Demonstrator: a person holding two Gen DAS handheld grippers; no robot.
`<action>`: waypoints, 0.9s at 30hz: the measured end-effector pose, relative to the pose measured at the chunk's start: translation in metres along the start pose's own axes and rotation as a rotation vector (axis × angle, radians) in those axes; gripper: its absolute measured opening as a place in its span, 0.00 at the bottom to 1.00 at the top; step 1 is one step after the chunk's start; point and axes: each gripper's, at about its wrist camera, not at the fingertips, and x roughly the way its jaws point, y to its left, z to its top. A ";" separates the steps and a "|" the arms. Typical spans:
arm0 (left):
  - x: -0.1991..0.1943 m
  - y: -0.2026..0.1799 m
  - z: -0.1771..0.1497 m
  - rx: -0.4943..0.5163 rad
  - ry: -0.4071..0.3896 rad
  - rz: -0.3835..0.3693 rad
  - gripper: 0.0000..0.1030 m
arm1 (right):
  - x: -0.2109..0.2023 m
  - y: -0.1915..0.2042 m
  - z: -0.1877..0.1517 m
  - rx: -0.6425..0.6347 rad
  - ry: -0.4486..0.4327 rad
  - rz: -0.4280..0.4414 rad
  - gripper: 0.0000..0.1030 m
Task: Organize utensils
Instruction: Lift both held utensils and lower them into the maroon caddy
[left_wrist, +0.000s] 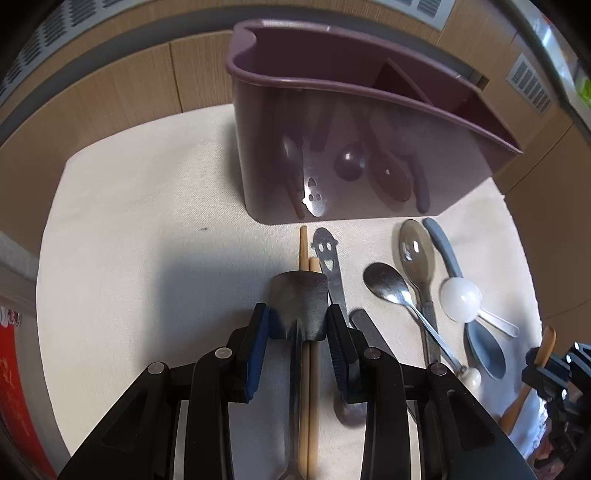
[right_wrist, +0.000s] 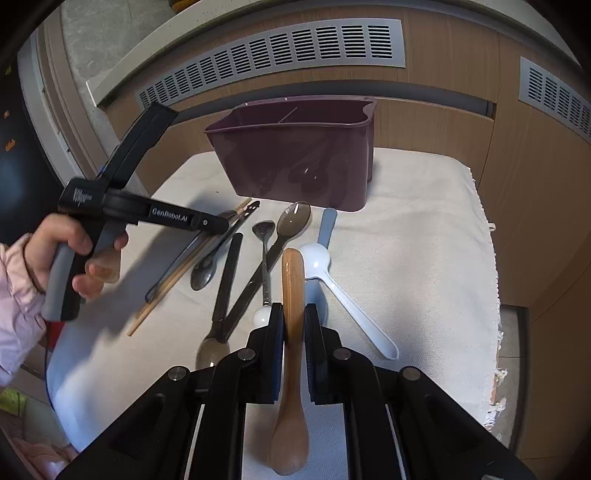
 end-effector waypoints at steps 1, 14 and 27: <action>-0.006 0.000 -0.006 0.003 -0.028 0.003 0.32 | -0.002 0.001 0.000 0.004 -0.003 0.004 0.09; -0.116 -0.017 -0.091 -0.060 -0.390 -0.059 0.32 | -0.034 0.033 0.007 -0.030 -0.078 -0.015 0.07; -0.153 -0.030 -0.101 -0.053 -0.502 -0.083 0.32 | -0.060 0.049 0.010 -0.075 -0.129 -0.047 0.06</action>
